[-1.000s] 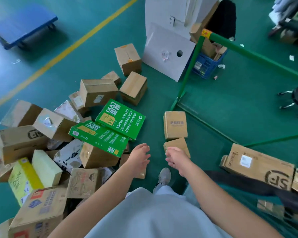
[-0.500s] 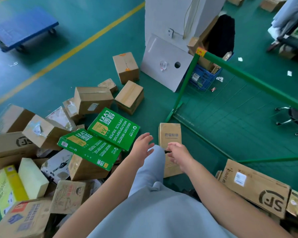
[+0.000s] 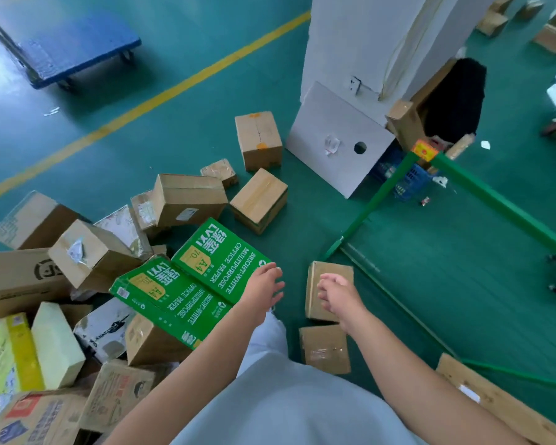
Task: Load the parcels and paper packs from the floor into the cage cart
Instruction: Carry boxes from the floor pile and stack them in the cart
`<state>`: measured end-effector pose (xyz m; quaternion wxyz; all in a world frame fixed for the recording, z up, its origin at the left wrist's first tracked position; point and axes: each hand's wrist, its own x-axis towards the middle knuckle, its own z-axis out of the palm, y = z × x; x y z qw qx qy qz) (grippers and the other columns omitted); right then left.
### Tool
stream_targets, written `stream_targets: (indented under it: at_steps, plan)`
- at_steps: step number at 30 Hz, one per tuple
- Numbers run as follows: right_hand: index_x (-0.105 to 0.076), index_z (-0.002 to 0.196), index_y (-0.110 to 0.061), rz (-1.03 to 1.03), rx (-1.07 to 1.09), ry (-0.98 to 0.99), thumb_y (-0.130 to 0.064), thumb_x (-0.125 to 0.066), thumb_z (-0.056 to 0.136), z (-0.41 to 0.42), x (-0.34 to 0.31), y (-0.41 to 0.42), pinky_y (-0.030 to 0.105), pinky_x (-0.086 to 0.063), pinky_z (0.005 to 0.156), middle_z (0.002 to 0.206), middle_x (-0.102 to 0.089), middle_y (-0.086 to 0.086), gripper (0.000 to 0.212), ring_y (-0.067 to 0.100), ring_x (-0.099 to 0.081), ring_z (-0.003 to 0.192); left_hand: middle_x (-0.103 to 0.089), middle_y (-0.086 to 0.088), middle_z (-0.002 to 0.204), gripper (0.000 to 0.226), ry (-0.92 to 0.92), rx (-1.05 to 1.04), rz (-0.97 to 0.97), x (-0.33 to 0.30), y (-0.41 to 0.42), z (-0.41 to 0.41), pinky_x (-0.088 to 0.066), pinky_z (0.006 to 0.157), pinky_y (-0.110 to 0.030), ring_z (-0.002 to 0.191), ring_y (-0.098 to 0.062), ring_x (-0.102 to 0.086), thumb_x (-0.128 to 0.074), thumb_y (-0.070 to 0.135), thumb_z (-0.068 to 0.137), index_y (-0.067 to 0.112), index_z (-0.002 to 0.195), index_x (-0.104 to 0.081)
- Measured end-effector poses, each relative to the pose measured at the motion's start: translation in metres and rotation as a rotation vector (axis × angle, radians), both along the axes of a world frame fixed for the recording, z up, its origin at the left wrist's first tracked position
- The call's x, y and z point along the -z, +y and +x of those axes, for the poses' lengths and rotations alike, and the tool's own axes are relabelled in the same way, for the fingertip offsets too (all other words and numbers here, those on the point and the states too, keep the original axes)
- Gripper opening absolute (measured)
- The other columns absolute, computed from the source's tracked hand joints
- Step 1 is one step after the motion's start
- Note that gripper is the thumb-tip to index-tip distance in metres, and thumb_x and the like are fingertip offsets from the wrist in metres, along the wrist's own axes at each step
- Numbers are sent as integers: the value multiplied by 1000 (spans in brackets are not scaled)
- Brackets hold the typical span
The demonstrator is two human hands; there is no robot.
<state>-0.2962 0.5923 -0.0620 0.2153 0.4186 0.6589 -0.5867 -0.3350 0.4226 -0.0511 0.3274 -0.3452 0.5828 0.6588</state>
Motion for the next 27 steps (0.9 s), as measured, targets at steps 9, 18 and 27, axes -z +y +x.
stream_targets:
  at_steps: [9,18,27]
  plan:
    - [-60,119,-17,-76,-131,14,-15,-51,102,-170,-21,-59,26,-46,66,102,-62,3,19,17,-55,86,-63,-1,114,29,10,-96,-37,-12,-45,-143,-54,90,-34,98,-15,-63,-55,16,104,20,132,-56]
    - [-60,123,-16,-74,-193,76,-16,-51,103,-263,-55,-69,28,-49,74,105,-62,5,23,18,-56,93,-64,-2,117,30,50,-203,5,-34,-53,-230,-55,76,-31,105,-17,-64,-56,14,104,23,132,-57]
    - [-64,118,-25,-20,-294,64,-22,-52,103,-366,-48,-66,33,-58,84,119,-66,6,19,15,-63,100,-62,-8,126,28,58,-341,9,-31,-56,-320,-55,101,-44,115,-23,-62,-58,14,103,25,129,-59]
